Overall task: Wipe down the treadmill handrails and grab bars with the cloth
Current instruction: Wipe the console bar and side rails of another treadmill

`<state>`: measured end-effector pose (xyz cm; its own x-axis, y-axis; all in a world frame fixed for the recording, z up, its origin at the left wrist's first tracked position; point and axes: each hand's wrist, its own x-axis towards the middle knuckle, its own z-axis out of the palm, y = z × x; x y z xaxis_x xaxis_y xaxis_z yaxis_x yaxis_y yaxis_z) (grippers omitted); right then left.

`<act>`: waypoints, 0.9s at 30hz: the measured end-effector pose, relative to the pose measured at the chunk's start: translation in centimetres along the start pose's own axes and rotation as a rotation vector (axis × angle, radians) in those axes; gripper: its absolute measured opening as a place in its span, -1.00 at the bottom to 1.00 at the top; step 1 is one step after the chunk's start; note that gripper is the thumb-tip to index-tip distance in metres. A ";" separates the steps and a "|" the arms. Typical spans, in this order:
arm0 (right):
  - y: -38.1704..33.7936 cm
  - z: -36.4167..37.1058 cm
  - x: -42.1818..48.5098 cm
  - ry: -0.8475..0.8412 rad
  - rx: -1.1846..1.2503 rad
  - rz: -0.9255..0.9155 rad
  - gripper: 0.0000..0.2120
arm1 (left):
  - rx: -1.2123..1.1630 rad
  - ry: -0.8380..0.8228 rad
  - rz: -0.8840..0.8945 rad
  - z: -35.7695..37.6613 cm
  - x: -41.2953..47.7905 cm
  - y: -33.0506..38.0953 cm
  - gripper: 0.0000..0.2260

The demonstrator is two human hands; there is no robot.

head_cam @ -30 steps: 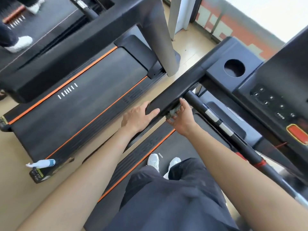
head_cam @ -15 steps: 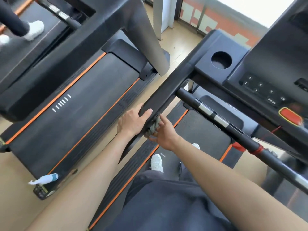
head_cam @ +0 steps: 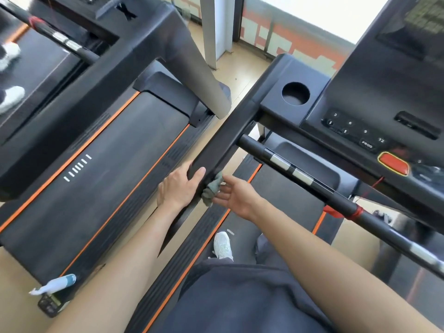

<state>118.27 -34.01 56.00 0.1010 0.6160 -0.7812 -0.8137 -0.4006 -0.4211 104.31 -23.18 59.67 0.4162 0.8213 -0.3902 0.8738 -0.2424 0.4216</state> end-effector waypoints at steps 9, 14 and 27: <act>-11.2 -1.4 -5.7 0.099 -0.296 -0.560 -0.71 | -0.015 0.007 -0.003 0.0 0.2 -0.4 -0.41; -13.9 -2.4 -5.2 0.331 -1.251 -1.093 -0.76 | -0.008 0.038 -0.005 0.1 0.3 -0.4 -0.42; -13.2 -2.4 -1.5 0.425 -1.376 -0.829 -0.72 | -0.025 0.097 0.015 0.2 0.3 -0.5 -0.43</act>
<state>130.27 -31.27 61.62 0.5465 0.8293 -0.1169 0.5941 -0.4822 -0.6439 104.06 -22.90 59.18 0.4017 0.8642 -0.3030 0.8604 -0.2429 0.4479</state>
